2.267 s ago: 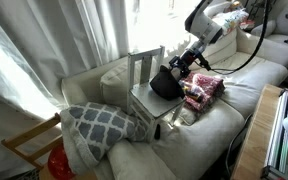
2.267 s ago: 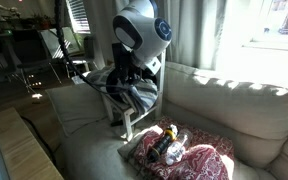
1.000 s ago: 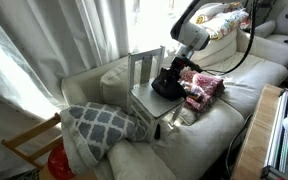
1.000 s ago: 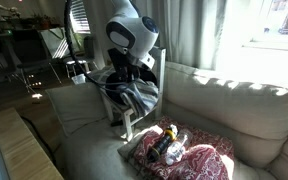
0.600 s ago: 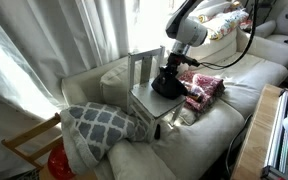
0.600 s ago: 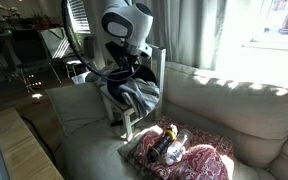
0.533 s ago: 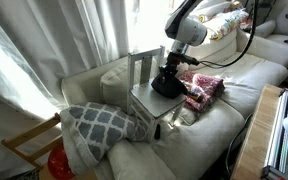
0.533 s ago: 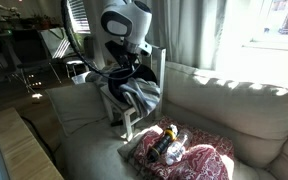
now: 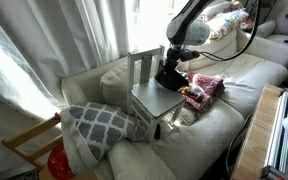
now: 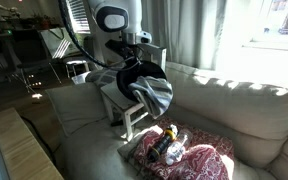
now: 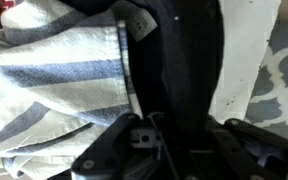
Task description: Put the striped grey and white towel inside the black hat and then put the black hat on the maroon fleece
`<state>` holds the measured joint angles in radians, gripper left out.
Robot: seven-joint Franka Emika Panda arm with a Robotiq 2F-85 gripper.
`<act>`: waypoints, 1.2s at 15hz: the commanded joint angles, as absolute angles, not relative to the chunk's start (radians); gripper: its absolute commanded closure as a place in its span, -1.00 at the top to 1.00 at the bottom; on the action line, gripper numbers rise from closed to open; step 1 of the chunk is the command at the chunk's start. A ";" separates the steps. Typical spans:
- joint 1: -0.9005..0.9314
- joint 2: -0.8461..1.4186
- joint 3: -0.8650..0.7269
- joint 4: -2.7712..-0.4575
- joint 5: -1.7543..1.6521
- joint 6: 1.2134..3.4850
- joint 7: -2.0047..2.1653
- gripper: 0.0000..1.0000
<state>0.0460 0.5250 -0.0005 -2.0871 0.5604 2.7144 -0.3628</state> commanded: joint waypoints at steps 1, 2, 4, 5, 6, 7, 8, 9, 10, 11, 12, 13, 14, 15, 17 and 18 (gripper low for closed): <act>0.021 0.461 0.002 -2.173 0.398 2.811 -0.239 -0.96; 0.017 0.454 -0.007 -2.184 0.360 2.828 -0.211 -0.96; 0.013 0.442 -0.039 -2.200 0.278 2.858 -0.158 -0.96; 0.007 0.441 -0.058 -2.201 0.243 2.872 -0.136 -0.96; 0.002 0.439 -0.077 -2.201 0.210 2.886 -0.117 -0.96; -0.007 0.441 -0.091 -2.196 0.182 2.886 -0.103 -0.96; -0.013 0.446 -0.113 -2.190 0.152 2.891 -0.089 -0.96; -0.043 0.444 -0.097 -2.184 0.168 2.888 -0.080 -0.96; -0.076 0.439 -0.072 -2.180 0.189 2.876 -0.088 -0.96; -0.063 0.458 -0.071 -2.166 0.165 2.868 -0.087 -0.86; -0.078 0.456 -0.070 -2.165 0.167 2.868 -0.088 -0.86; -0.087 0.455 -0.069 -2.165 0.169 2.868 -0.089 -0.86; -0.091 0.454 -0.066 -2.165 0.170 2.868 -0.090 -0.86; -0.091 0.453 -0.064 -2.165 0.170 2.868 -0.089 -0.86; -0.090 0.452 -0.059 -2.165 0.171 2.868 -0.087 -0.86; -0.090 0.452 -0.058 -2.165 0.171 2.868 -0.086 -0.86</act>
